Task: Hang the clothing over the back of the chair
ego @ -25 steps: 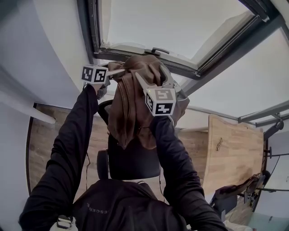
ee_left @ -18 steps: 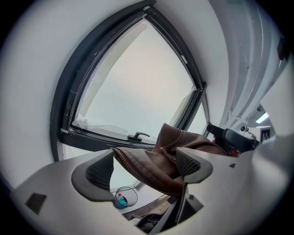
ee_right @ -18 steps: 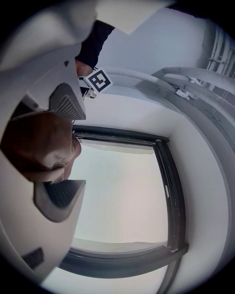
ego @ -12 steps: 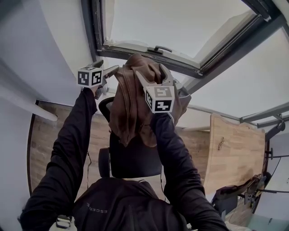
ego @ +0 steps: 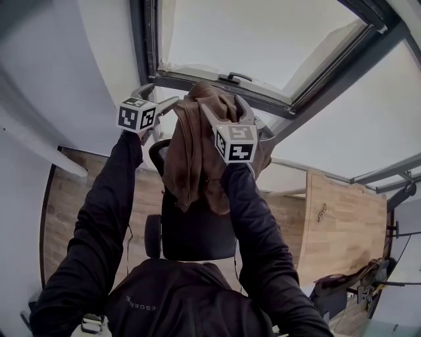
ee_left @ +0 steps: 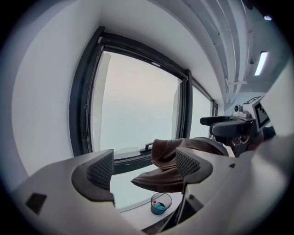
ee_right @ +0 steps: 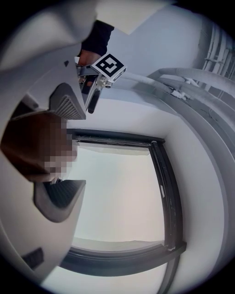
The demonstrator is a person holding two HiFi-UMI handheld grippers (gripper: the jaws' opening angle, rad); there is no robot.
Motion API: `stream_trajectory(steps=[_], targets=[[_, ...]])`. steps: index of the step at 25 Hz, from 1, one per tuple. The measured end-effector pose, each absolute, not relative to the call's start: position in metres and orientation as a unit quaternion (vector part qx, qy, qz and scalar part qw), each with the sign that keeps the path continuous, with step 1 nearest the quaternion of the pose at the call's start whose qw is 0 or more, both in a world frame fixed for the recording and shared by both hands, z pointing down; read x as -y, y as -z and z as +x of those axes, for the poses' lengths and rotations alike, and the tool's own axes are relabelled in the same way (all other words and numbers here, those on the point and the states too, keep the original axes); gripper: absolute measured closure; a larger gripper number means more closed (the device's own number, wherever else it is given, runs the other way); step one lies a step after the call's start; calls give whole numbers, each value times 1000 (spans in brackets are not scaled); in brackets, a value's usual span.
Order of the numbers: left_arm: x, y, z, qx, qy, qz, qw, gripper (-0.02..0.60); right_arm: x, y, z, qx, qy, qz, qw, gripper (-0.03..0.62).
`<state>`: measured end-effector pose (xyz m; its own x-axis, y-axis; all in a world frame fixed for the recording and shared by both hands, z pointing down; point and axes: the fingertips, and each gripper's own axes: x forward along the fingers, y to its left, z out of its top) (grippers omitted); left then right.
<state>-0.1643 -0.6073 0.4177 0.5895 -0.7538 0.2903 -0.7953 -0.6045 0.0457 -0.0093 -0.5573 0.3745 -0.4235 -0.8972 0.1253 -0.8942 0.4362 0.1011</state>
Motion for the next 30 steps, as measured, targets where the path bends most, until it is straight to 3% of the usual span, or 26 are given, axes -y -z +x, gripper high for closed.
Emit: stream_trajectory(steps=[9, 18, 30], targets=[[534, -381, -129, 423, -104, 899, 44, 179, 500, -356, 7, 850, 18, 522, 64, 186], [453, -354, -98, 422, -76, 903, 15, 179, 428, -352, 30, 858, 21, 510, 55, 232], [332, -339, -34, 386, -45, 921, -19, 182, 320, -352, 69, 860, 54, 506, 44, 512]])
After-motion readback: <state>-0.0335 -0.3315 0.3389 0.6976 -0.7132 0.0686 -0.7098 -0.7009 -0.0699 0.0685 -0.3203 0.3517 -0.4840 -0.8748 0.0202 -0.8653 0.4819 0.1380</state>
